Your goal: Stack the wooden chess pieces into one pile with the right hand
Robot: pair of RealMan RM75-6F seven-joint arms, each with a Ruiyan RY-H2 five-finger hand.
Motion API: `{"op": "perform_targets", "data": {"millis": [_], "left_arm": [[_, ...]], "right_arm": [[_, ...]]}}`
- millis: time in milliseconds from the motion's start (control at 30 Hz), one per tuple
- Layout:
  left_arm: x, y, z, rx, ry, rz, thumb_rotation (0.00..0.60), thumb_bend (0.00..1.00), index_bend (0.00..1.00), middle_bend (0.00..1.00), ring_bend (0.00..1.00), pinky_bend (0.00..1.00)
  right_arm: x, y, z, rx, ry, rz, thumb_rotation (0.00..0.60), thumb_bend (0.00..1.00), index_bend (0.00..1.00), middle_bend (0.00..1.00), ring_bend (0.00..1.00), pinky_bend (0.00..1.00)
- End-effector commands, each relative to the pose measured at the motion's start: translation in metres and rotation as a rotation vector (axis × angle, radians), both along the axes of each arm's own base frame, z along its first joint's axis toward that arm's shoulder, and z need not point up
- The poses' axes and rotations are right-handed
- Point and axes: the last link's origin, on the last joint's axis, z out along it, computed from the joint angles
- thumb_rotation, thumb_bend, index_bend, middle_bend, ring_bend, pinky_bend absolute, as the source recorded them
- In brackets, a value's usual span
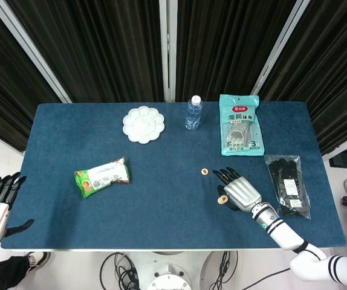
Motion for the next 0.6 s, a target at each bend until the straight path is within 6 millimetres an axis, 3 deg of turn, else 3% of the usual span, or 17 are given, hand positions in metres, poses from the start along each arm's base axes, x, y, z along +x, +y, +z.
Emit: {"op": "perform_targets", "data": {"millis": [33,600], "left_arm": [[-0.0002,0.0001,-0.0002,-0.001,-0.001,0.001,0.6,0.0,0.07,0.0,0.0,0.0],[-0.0008,0.0,-0.0004,-0.007,0.0,0.011,0.6,0.0,0.07,0.0,0.0,0.0]], "right_arm": [[0.001,0.0002,-0.0006,0.002,-0.001,0.002,0.6,0.27,0.57,0.02,0.0,0.0],[0.0014,0.0014,-0.0009,0.013,0.012,-0.003,0.6,0.25,0.53,0.02,0.0,0.0]]}}
